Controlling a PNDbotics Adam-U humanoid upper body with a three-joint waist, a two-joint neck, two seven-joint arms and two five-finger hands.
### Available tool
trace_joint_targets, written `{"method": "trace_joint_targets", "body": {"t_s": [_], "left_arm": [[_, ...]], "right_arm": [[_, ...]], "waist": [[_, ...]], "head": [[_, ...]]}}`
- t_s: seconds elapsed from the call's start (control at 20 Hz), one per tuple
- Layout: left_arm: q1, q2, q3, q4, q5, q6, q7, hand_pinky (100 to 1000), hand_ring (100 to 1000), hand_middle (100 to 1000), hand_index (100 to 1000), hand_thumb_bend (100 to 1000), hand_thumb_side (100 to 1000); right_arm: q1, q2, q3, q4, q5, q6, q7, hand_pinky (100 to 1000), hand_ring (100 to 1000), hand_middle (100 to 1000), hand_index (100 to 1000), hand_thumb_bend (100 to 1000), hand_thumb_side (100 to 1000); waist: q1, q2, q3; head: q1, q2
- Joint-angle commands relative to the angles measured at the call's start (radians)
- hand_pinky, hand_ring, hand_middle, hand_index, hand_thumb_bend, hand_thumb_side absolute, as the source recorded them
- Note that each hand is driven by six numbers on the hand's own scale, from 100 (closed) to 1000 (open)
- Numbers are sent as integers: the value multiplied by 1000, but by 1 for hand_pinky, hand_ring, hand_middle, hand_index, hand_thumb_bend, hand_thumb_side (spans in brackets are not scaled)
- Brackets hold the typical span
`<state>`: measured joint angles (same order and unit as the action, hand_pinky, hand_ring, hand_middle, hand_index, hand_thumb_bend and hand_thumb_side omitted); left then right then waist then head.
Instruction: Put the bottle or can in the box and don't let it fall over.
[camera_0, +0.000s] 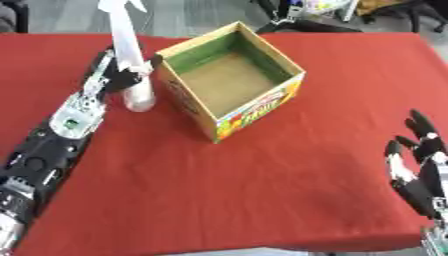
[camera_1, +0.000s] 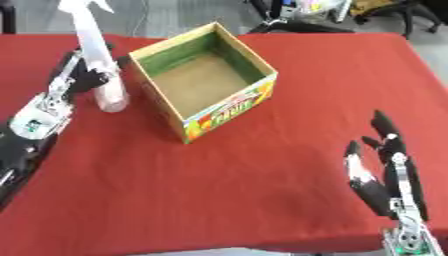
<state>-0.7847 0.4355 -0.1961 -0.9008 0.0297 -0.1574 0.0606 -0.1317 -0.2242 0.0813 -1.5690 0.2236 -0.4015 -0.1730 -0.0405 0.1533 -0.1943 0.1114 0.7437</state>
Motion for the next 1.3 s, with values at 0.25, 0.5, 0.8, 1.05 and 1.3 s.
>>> {"method": "trace_joint_targets", "body": {"t_s": [0.25,0.5,0.8,1.05,1.3], "left_arm": [[-20,-3,-5,-26,40,-5,36,484,586,493,566,154,100],[-17,-5,-3,-63,81,-16,105,214,318,213,301,100,205],[-7,30,-9,-182,123,-19,159,174,277,167,265,100,256],[-41,70,-10,-313,147,3,165,174,278,167,266,100,258],[-117,64,-53,-347,101,47,120,181,292,179,269,100,254]], "right_arm": [[-10,-5,-3,-7,-6,0,2,863,1000,1000,1000,100,470],[-11,-3,-3,-6,-6,1,2,863,1000,1000,1000,100,470],[-11,-5,-4,-5,-6,0,2,864,1000,1000,1000,100,470],[-10,-6,-2,-4,-5,0,5,864,1000,1000,1000,100,470],[-15,-4,12,-3,-8,-3,17,864,1000,1000,1000,100,470]], "waist": [[-4,-12,2],[-5,-12,0],[-2,-14,0],[-2,-18,-3],[-3,-22,-25]], "head": [[1,-8],[0,-6],[-4,-5],[-8,-6],[5,-11]]}}
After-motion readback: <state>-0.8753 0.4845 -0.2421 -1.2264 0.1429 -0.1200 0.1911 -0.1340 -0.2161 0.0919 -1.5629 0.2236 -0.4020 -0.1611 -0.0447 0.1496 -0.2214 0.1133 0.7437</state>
